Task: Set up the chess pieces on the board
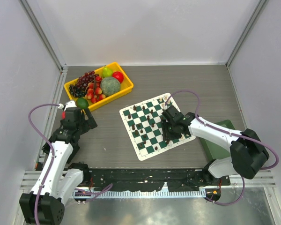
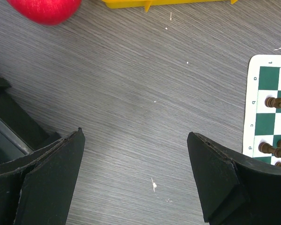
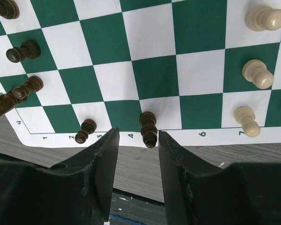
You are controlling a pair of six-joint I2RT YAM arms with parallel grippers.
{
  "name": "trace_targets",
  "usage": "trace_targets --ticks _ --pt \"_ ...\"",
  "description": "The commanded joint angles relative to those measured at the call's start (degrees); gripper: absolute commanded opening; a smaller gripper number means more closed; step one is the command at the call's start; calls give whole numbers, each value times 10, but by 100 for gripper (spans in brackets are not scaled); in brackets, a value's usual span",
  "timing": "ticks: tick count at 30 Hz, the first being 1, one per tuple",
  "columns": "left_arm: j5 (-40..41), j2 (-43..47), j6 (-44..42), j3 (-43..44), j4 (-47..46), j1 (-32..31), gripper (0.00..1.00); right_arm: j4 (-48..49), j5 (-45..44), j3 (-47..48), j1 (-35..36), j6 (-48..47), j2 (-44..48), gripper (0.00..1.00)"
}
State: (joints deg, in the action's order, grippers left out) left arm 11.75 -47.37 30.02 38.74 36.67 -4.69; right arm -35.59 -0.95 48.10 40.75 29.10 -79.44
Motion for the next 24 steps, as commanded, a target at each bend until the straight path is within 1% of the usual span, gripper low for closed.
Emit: trace_targets --ticks 1,8,12,14,24 --pt "-8 0 6 4 -20 3 99 4 -5 3 -1 3 -5 45" --pt "-9 -3 7 3 -23 2 99 3 -9 5 -1 0 -11 45" --pt "-15 -6 7 3 -26 3 99 3 -10 4 -1 -2 -12 43" --pt "-16 -6 8 3 -27 2 99 3 -11 4 -1 -3 -10 40" --pt "-24 -11 14 5 -31 3 99 -2 -13 5 -1 -11 -11 36"
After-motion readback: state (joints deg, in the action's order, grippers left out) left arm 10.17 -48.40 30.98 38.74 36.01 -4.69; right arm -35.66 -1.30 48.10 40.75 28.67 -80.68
